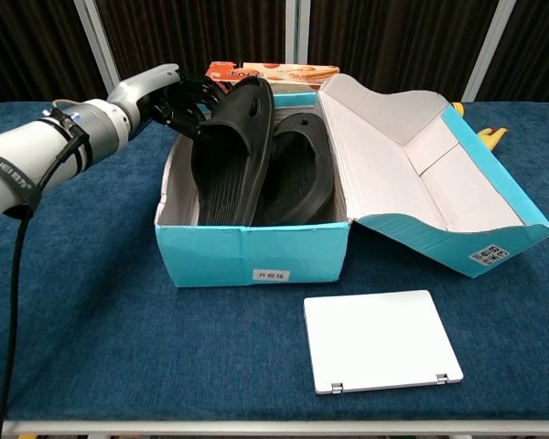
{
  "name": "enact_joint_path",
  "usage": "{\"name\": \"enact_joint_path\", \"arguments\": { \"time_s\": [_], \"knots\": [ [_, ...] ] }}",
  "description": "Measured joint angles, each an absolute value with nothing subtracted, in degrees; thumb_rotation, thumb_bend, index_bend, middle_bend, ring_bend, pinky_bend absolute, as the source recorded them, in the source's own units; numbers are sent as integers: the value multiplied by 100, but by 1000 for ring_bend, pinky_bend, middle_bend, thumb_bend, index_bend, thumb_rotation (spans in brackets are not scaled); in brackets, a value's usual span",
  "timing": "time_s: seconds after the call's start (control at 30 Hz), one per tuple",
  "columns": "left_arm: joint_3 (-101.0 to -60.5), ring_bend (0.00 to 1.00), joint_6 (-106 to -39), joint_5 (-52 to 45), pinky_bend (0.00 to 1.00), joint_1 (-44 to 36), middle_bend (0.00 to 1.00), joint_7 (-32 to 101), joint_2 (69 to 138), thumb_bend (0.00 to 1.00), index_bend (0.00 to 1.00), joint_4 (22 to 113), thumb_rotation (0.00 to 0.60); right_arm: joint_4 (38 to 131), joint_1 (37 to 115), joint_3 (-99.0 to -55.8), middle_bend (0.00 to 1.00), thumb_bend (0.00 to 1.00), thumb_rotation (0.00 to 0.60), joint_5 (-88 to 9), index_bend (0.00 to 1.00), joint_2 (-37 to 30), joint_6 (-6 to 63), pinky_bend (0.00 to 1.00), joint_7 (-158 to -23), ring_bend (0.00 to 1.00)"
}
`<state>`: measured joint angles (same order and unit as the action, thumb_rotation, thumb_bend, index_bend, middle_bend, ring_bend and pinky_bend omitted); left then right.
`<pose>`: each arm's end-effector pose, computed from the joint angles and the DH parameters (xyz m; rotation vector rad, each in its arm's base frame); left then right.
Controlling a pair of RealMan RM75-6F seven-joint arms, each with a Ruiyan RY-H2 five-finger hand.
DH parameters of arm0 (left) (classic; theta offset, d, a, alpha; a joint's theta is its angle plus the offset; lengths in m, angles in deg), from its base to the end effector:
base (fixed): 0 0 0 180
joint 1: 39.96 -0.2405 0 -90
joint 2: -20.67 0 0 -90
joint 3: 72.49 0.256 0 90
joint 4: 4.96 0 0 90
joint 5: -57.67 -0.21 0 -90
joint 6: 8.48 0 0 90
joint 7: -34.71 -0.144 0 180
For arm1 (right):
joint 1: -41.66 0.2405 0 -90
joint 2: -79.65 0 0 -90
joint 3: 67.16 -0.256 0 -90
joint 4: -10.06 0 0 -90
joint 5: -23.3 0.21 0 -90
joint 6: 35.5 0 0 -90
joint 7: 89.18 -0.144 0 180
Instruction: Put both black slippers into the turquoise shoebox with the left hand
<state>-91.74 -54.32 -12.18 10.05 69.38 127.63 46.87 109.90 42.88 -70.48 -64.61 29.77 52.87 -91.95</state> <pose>-0.1329 0.4148 -0.0681 -1.4424 -1.6681 -1.4038 -0.2993 -0.1623 0.2299 1.3717 -0.8217 0.8718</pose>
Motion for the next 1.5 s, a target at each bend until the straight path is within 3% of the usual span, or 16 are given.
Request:
{"name": "enact_joint_path", "arguments": {
  "time_s": [0.3,0.53,0.63,0.87,1.07,1.3,1.5],
  "knots": [
    [-9218,162,-5114,-943,254,1024,469,6575,12637,0,282,4960,600,10985,4266,-7033,0,124,600,-6504,0,2970,5324,0,-9196,0],
    [-9123,14,-5155,-985,234,1006,132,6241,12557,0,131,5055,600,11001,4245,-7031,0,124,600,-6509,0,2988,5351,0,-9200,0],
    [-9078,0,-5371,-1133,205,987,66,6167,12550,0,121,5035,600,11001,4230,-7020,0,124,600,-6536,0,2992,5376,0,-9204,0],
    [-8859,0,-5477,-1463,182,955,55,5751,12076,0,115,5283,600,11003,4216,-7010,0,134,600,-6568,0,3016,5394,0,-9231,0],
    [-8713,0,-5388,-1498,182,888,55,5092,11290,0,116,6115,600,10962,4209,-6995,0,143,600,-6619,0,3006,5414,0,-9280,0],
    [-8654,0,-5843,-1644,178,742,121,4245,10604,0,235,7207,600,10935,4207,-6997,0,144,600,-6620,0,2986,5417,0,-9307,0],
    [-8568,0,-5717,-1840,174,967,143,3675,10524,0,251,7386,600,10940,4224,-7000,0,144,600,-6647,0,2982,5410,0,-9287,0]
  ]
}}
